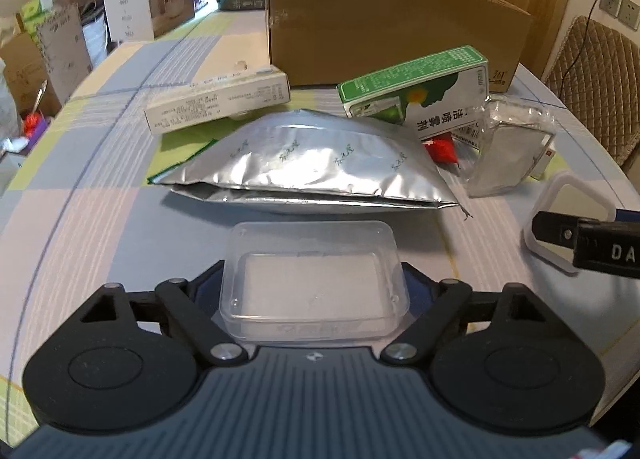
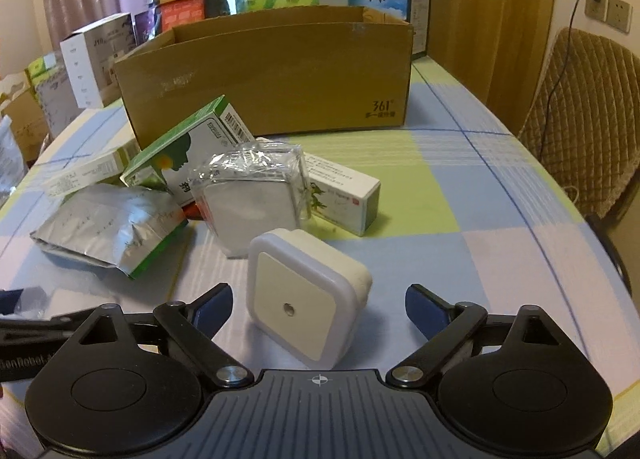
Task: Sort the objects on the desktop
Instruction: 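Grasp the clear container with the left gripper while the right grasps the night-light, then carry both items over the cardboard box and release them inside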
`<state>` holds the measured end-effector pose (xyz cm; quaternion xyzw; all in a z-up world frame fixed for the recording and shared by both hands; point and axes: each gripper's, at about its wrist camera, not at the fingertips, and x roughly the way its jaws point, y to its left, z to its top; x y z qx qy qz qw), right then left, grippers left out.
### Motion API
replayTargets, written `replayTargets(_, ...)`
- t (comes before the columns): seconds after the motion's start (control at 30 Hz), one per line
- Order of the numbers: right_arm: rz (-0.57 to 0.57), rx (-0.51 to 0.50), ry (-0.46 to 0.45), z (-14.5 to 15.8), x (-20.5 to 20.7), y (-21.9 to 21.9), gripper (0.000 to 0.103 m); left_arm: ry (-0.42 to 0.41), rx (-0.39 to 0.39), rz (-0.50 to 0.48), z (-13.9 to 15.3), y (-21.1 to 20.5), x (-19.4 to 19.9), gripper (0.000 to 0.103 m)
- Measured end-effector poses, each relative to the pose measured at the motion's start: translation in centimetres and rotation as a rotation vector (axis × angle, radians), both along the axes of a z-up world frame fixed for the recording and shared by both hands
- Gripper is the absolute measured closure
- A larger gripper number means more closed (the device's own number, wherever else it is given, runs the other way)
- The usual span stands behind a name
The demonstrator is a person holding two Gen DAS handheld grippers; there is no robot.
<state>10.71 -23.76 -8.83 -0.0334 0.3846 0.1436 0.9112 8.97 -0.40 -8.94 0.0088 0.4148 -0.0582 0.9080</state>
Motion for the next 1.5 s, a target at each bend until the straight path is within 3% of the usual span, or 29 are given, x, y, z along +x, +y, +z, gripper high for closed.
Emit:
replayTargets(0.17, -0.024, 0.026, 0.005, -0.3, 0.1, 0.5, 0.017, -0.011, -0.005, -0.011, 0.2, 0.0, -0.4, 0.019)
replayTargets(0.27, -0.016, 0.019, 0.024, -0.6, 0.6, 0.4, 0.042, -0.005, -0.011, -0.024, 0.0, -0.3, -0.5, 0.019)
replayTargets(0.53, -0.029, 0.062, 0.027, 0.0, 0.8, -1.8, 0.042, -0.021, -0.047, -0.055, 0.5, -0.9, -0.6, 0.019)
replayTargets(1.07, 0.029, 0.086, -0.109, 4.2, -1.3, -1.8, 0.042, -0.116, -0.012, -0.117, 4.9, -1.9, -2.7, 0.019)
replayTargets(1.3, 0.071, 0.104, -0.17, 7.3, -0.5, -2.0, 0.042, -0.166, -0.014, -0.116, 8.7, -2.3, -0.9, 0.019)
replayTargets(1.5, 0.082, 0.107, -0.219, 9.8, 2.8, -2.2, 0.042, -0.199, -0.012, -0.107, 11.5, -2.7, 2.8, 0.019)
